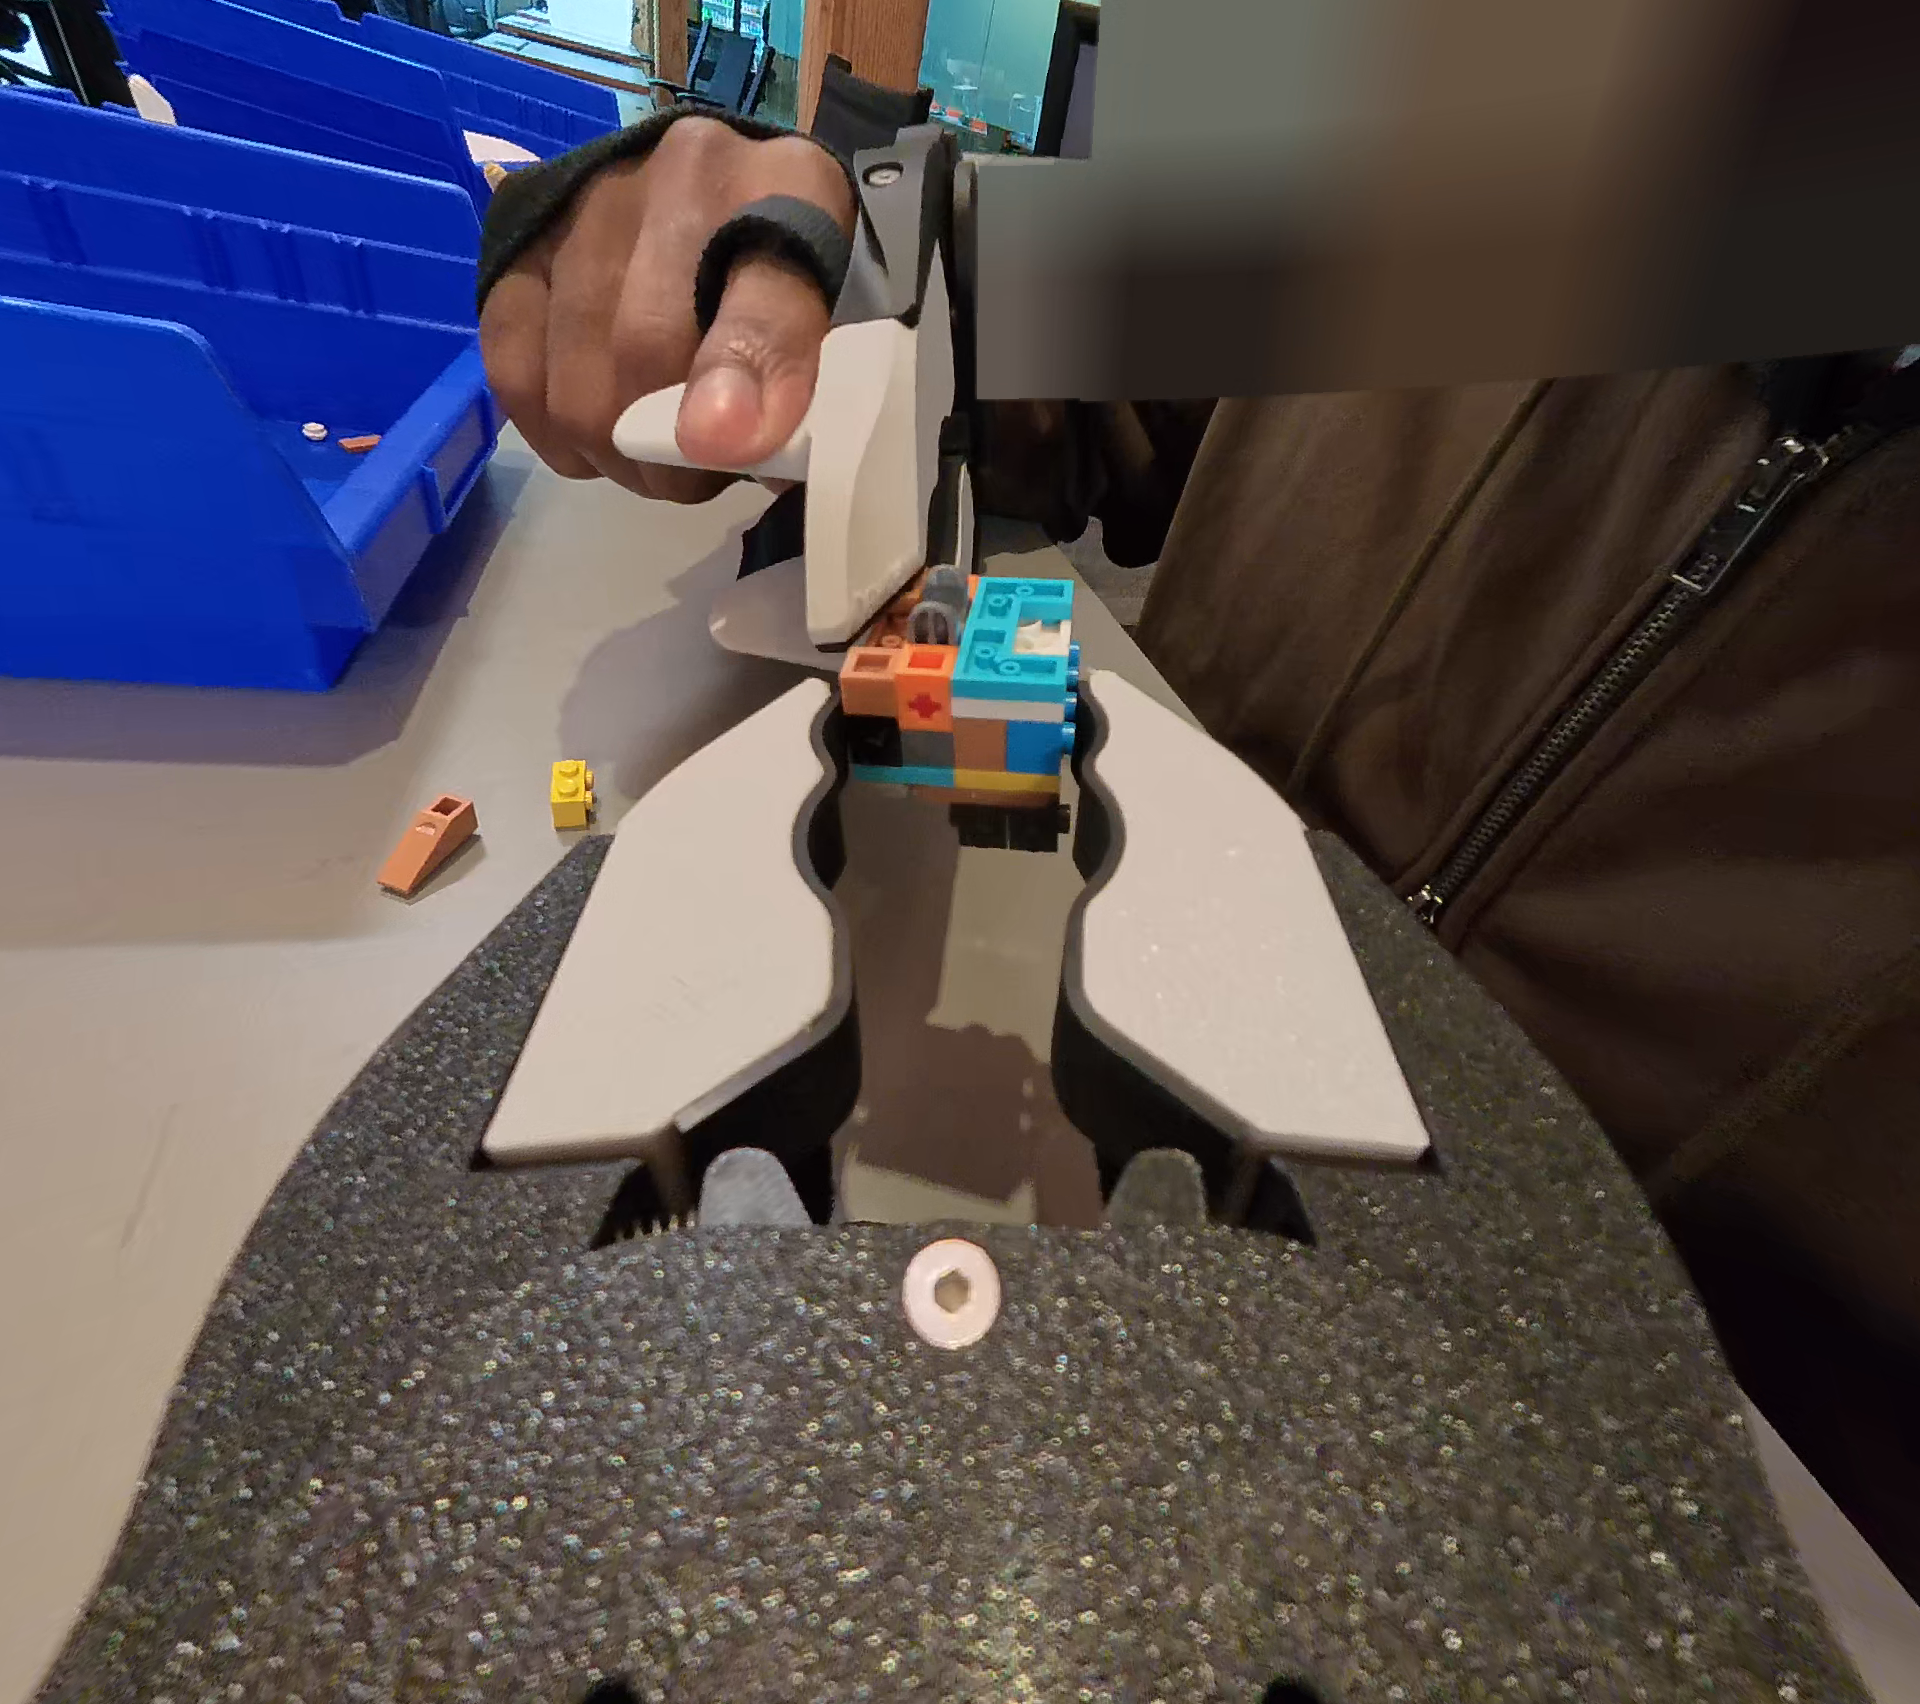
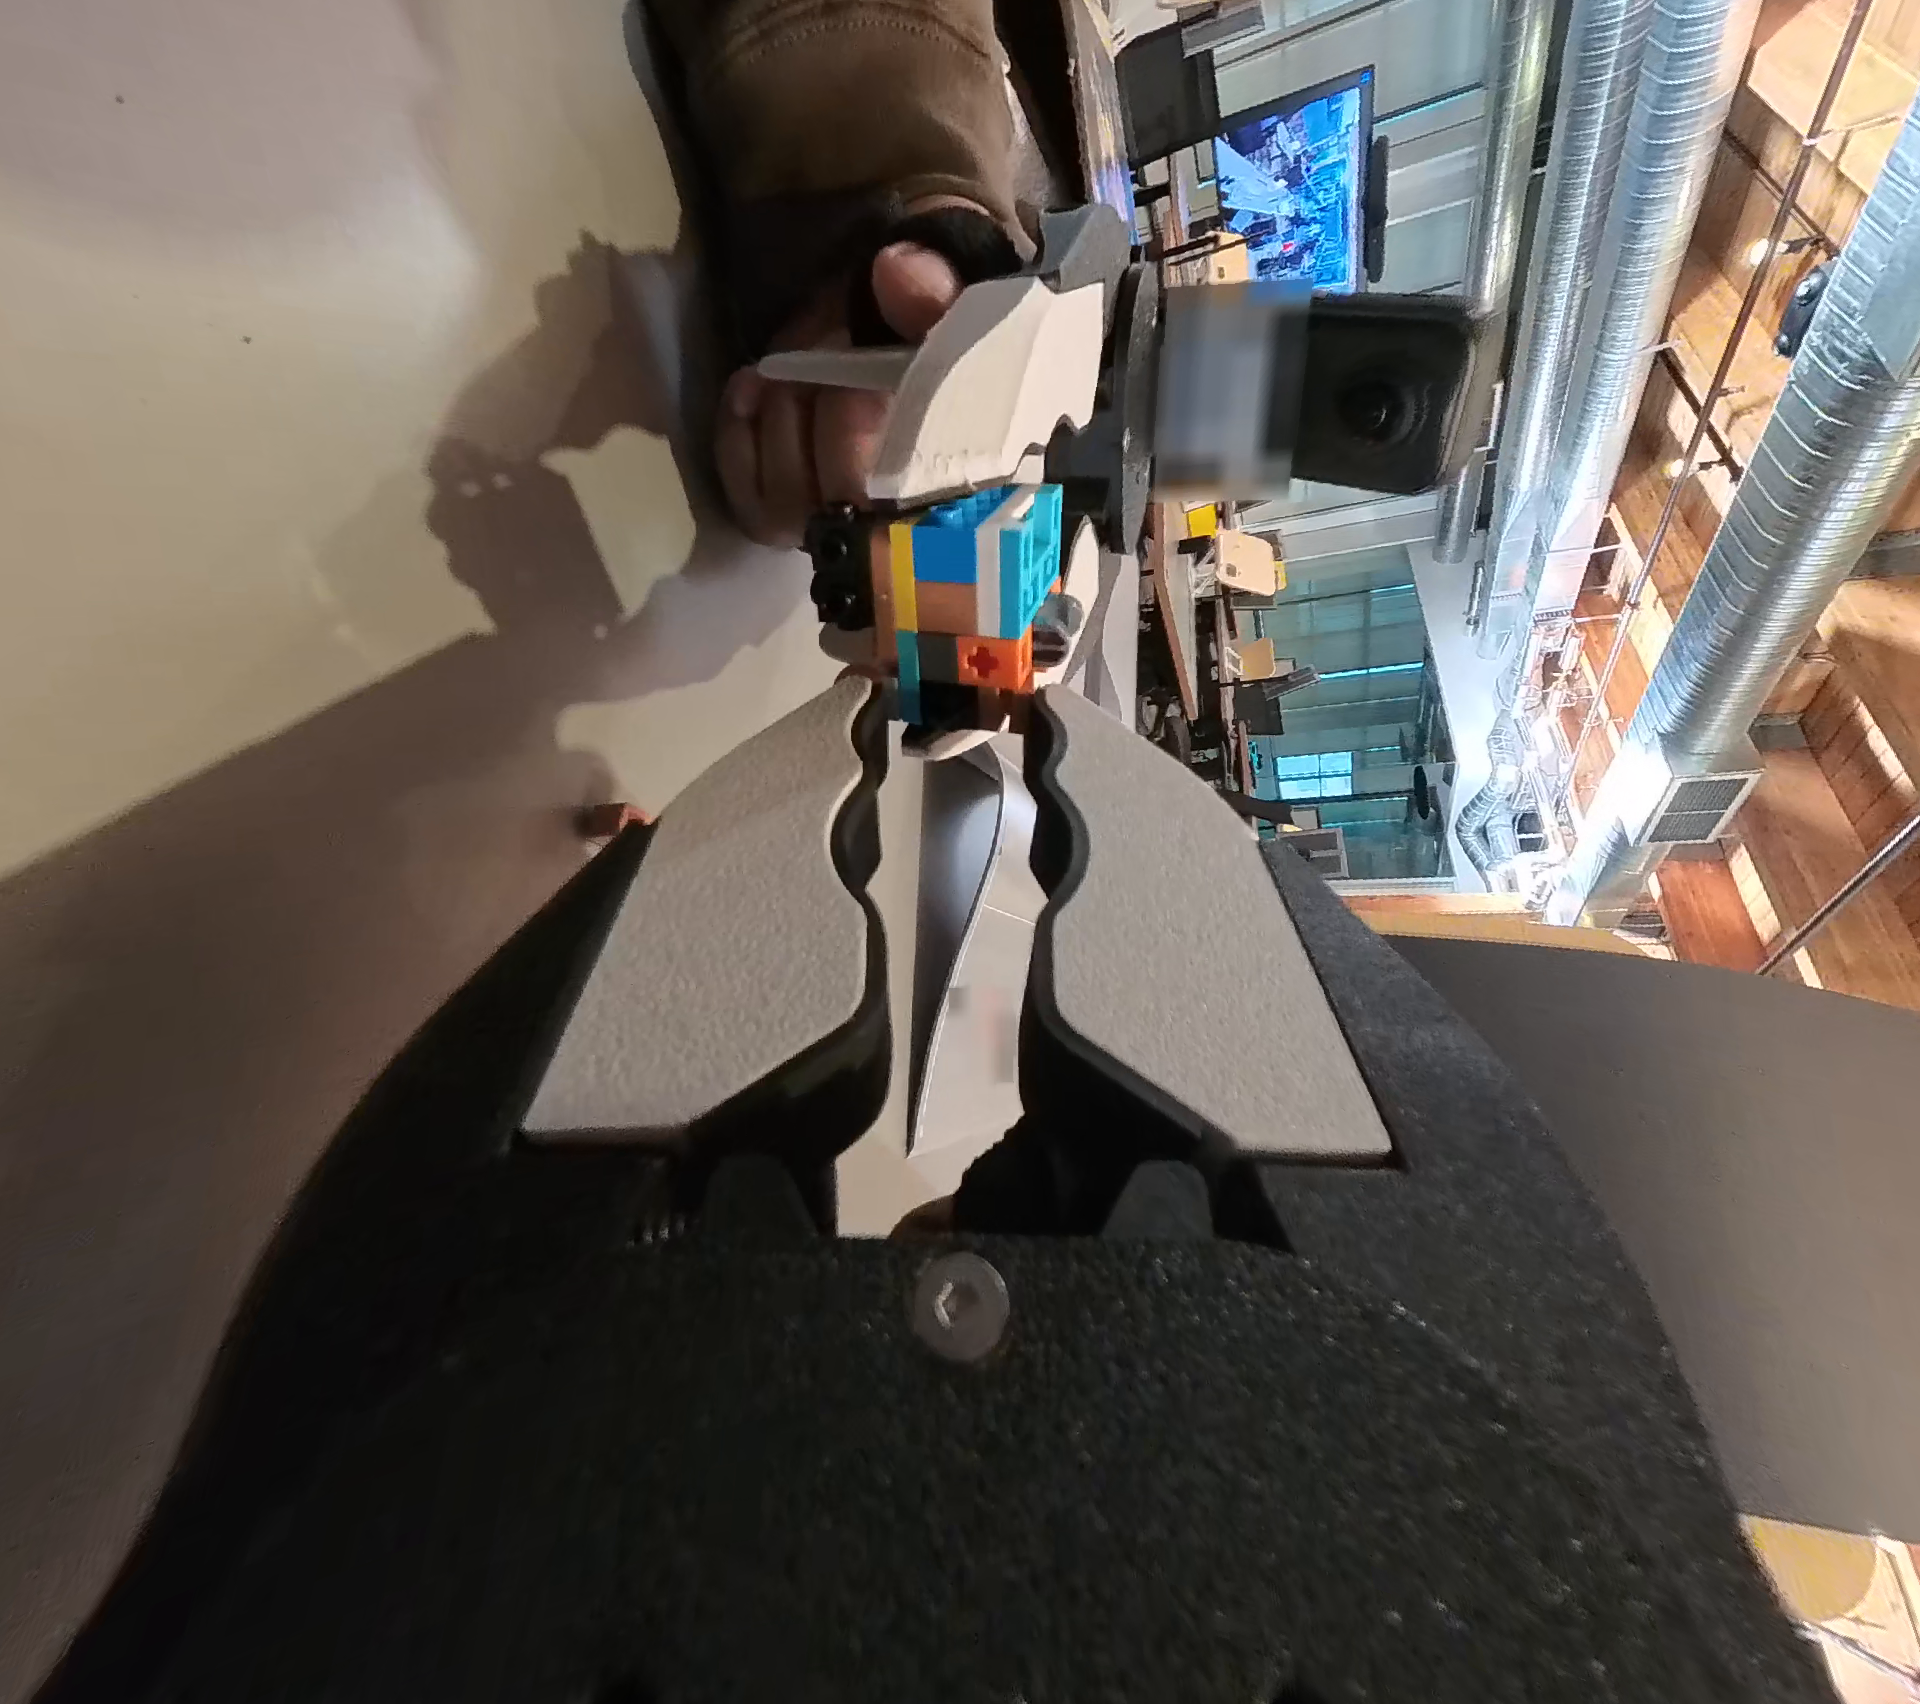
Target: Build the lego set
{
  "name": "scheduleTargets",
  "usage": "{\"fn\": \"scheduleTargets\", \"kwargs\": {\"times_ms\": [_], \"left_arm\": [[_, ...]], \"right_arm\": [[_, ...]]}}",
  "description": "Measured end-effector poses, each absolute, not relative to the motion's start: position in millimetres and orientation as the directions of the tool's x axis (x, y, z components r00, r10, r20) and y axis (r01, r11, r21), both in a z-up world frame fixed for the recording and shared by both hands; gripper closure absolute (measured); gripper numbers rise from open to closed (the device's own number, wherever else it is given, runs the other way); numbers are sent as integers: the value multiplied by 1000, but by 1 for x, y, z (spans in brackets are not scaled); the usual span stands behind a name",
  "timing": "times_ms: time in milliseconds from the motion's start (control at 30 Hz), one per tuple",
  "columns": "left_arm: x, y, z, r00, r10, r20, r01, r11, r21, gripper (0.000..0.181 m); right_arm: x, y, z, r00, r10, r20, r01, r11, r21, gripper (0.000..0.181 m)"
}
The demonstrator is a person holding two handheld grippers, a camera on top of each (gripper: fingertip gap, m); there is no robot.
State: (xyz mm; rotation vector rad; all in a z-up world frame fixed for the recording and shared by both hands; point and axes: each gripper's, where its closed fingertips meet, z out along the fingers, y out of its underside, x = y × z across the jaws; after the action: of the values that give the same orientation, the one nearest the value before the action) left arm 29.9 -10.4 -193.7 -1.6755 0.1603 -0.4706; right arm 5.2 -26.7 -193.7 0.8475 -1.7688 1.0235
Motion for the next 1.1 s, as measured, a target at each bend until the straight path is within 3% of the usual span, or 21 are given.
{"fn": "scheduleTargets", "kwargs": {"times_ms": [800, 1100], "left_arm": [[30, -8, -187, 892, -362, 272, 238, -137, -962, 132], [28, -2, -184, 879, -346, 328, 305, -121, -945, 139]], "right_arm": [[0, -21, -183, -476, -36, 879, -802, 428, -416, 156], [-3, -20, -180, -510, -13, 860, -777, 437, -453, 156]]}}
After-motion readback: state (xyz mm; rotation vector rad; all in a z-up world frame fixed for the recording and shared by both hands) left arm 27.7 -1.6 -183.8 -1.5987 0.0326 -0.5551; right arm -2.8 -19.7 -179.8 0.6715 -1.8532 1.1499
